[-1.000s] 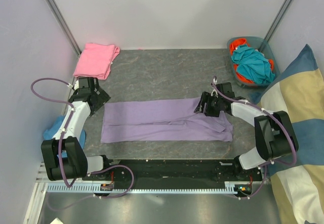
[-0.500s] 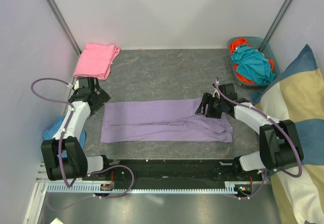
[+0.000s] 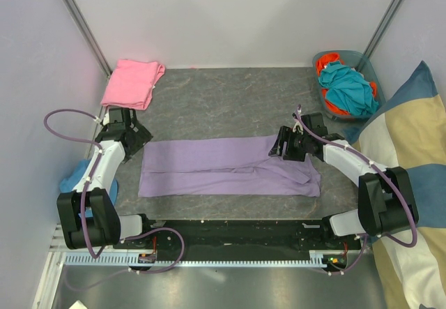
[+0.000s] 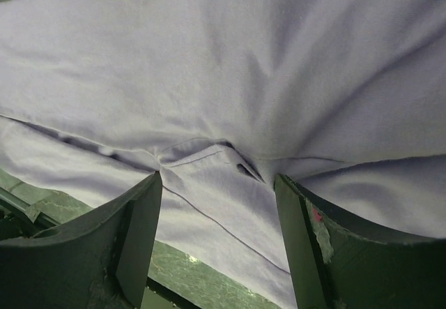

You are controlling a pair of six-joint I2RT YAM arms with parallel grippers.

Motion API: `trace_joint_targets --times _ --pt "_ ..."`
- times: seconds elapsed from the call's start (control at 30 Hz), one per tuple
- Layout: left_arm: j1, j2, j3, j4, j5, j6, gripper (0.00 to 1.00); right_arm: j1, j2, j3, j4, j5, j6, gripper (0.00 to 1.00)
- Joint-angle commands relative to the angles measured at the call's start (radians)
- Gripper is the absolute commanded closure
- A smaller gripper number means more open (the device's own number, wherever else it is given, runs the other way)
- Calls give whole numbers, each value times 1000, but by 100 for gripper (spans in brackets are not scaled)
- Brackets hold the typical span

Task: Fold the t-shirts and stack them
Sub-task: Fold the other side of the tshirt into a rectangle

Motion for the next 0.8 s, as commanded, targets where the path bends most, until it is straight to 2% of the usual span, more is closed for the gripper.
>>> trace_joint_targets --times 0.0,0.47,0.77 --pt "4 -23 -7 21 9 9 0 7 5 35 12 -12 -16 26" --pt "5 -20 -9 21 20 6 0 9 -12 113 46 8 -24 25" --pt "2 -19 -17 21 20 4 0 13 16 67 70 2 -21 25"
